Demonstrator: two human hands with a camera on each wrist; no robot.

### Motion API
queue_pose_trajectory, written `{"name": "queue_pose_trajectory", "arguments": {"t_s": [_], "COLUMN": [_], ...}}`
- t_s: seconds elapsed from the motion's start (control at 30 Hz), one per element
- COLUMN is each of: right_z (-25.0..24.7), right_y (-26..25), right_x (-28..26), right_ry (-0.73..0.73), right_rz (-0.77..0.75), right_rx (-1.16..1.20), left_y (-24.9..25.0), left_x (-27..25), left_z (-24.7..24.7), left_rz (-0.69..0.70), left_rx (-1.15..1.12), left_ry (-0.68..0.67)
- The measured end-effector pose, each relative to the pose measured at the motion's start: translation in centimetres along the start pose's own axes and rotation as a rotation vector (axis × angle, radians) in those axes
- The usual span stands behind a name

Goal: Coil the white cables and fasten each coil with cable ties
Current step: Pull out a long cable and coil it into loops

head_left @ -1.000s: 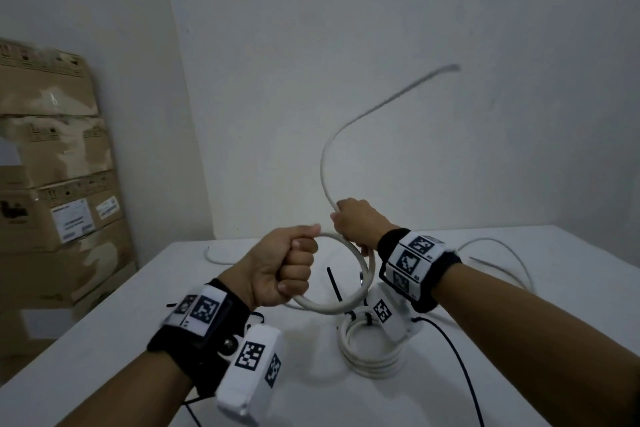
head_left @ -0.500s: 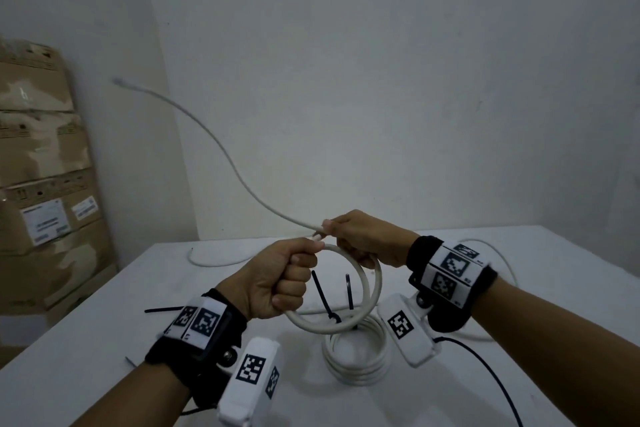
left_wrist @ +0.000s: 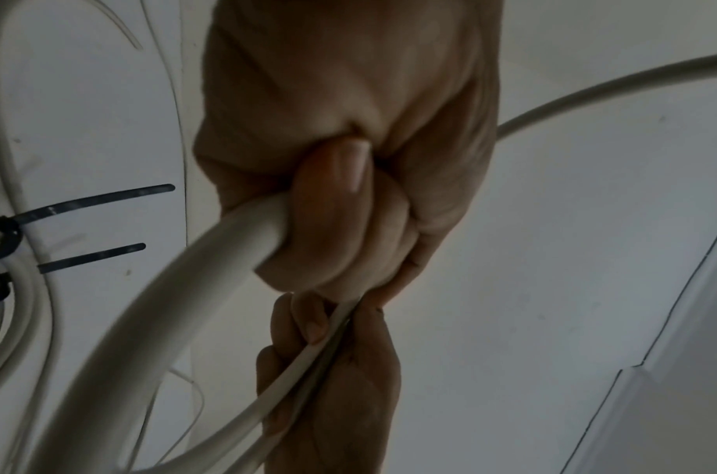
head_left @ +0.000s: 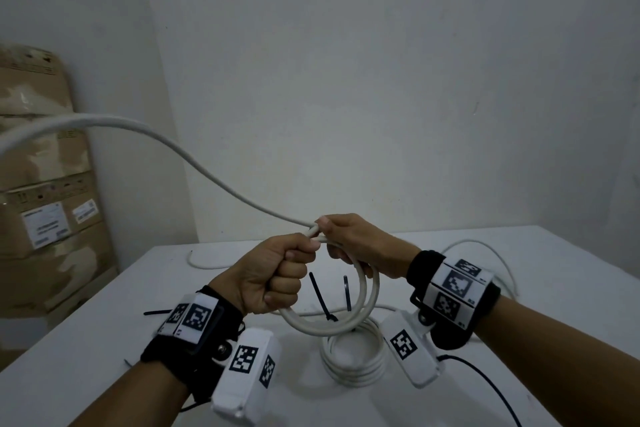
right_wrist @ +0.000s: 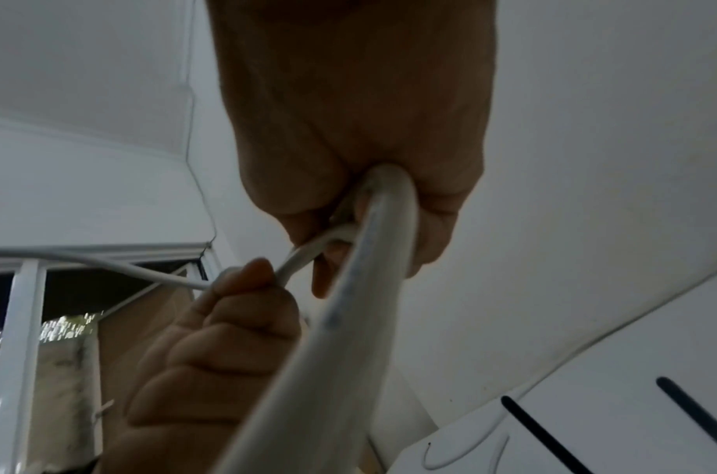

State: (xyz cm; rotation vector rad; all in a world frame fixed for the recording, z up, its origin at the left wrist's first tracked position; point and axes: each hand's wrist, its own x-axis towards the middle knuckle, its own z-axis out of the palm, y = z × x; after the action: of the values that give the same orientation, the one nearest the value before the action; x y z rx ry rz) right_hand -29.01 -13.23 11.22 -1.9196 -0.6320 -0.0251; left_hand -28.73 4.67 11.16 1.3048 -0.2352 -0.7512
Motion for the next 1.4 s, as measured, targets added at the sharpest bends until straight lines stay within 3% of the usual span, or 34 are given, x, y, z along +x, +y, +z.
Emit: {"name": "queue_pose_trajectory", "arguments": {"t_s": [0.17, 0.3, 0.5, 0.67, 0.77, 0.87, 0.97, 1.1, 1.17, 1.23, 1.3, 1.4], "right_z": [1.2, 1.4, 1.6, 1.8, 1.7, 1.7, 1.6, 1.4, 1.5, 1.6, 1.8, 2.1], "right_y": [0.0, -0.1, -0.6, -0.1, 0.0, 0.0, -0.3, -1.0, -1.3, -1.5, -1.7, -2.0], "right_x": [0.4, -0.3, -0.8, -1.2, -1.1, -1.0, -1.1, -0.7, -0.6, -0.5, -0.5, -0.4], "right_ry": [0.041, -0.036, -0.049, 0.002, 0.064, 0.114, 0.141, 0.147, 0.149, 0.142, 0.118, 0.097], "right_rz": [-0.040, 0.077, 0.158, 0.221, 0.293, 0.311, 0.320, 0.339, 0.341, 0.342, 0.350, 0.373], "right_rx": [0.027, 0.107, -0.017, 0.087, 0.116, 0.137, 0.157, 0.205, 0.219, 0.223, 0.206, 0.171], "left_y": [-0.2, -0.6, -1.1, -1.2, -1.3, -2.1, -3.2, -4.1, -4.3, -4.7, -4.8, -4.9], "left_x": [-0.2, -0.3, 0.0, 0.0, 0.0, 0.4, 1.0, 0.9, 0.8, 1.2, 1.4, 1.5], "left_z": [-0.1, -0.2, 0.2, 0.5, 0.8, 1.3, 1.6, 1.7, 1.6, 1.4, 1.6, 1.9], "left_rz": [-0.024, -0.063, -0.071, -0.044, 0.021, 0.173, 0.410, 0.730, 0.804, 0.771, 0.678, 0.673], "left_rx": [-0.005, -0.021, 0.058, 0.109, 0.040, 0.111, 0.228, 0.697, 0.924, 1.193, 1.560, 1.844], "left_ry": [-0.021, -0.033, 0.081, 0.115, 0.146, 0.332, 0.538, 0.665, 0.660, 0.708, 0.869, 1.013]}}
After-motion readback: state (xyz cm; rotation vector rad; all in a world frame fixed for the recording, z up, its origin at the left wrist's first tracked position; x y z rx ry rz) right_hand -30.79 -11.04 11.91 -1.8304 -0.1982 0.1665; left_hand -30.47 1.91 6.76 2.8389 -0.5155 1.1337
